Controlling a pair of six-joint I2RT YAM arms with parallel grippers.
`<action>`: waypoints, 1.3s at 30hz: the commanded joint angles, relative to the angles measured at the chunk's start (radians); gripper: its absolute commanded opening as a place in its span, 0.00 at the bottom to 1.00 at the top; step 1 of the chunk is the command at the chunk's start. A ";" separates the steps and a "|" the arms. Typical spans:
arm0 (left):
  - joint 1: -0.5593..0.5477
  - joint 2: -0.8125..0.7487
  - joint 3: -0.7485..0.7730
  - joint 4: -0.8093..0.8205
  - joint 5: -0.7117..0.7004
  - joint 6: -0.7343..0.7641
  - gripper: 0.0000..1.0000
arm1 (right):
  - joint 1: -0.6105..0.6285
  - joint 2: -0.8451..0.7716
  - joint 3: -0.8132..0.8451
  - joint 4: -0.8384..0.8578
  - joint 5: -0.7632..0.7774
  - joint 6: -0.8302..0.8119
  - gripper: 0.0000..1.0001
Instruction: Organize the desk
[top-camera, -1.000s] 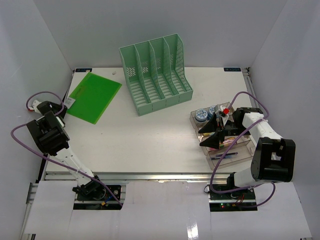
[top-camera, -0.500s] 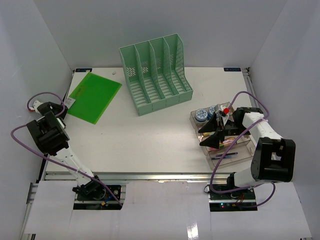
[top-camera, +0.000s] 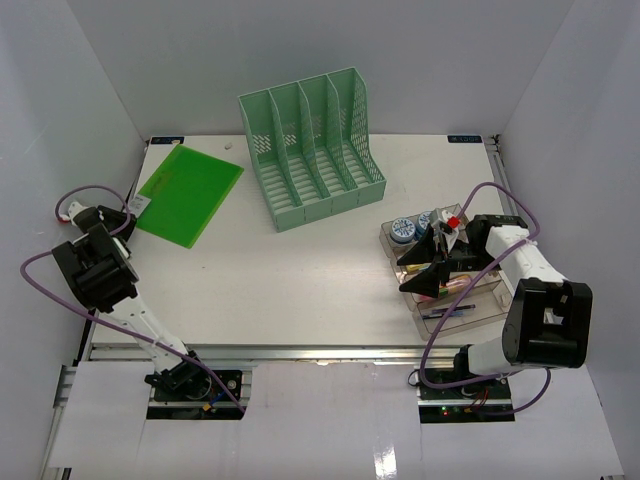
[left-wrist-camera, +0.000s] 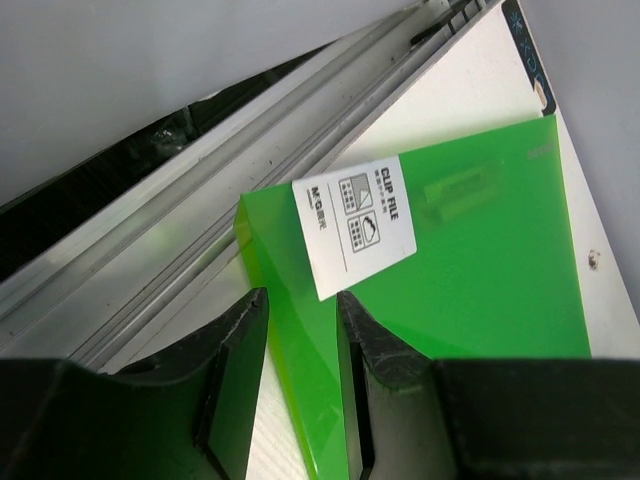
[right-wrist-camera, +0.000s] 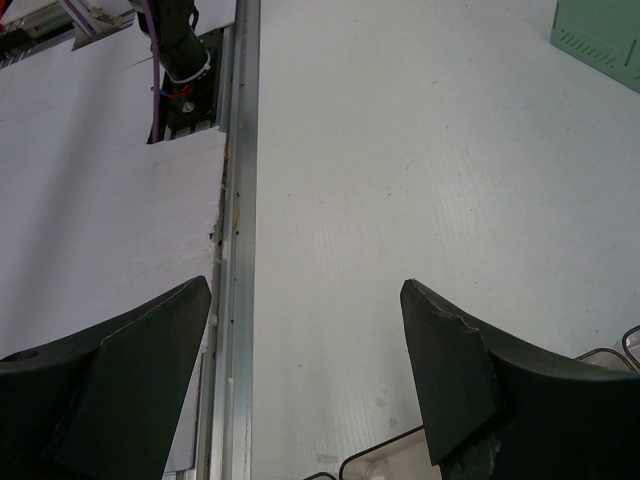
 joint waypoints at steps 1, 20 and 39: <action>-0.041 -0.029 -0.047 -0.175 0.116 0.011 0.44 | -0.002 -0.034 0.039 -0.025 -0.044 -0.003 0.83; -0.211 -0.223 -0.011 -0.291 0.126 0.369 0.75 | 0.023 -0.101 0.040 -0.024 -0.052 0.015 0.83; -0.200 0.154 0.552 -0.437 0.158 0.861 0.88 | 0.025 -0.111 0.044 -0.024 -0.063 0.056 0.83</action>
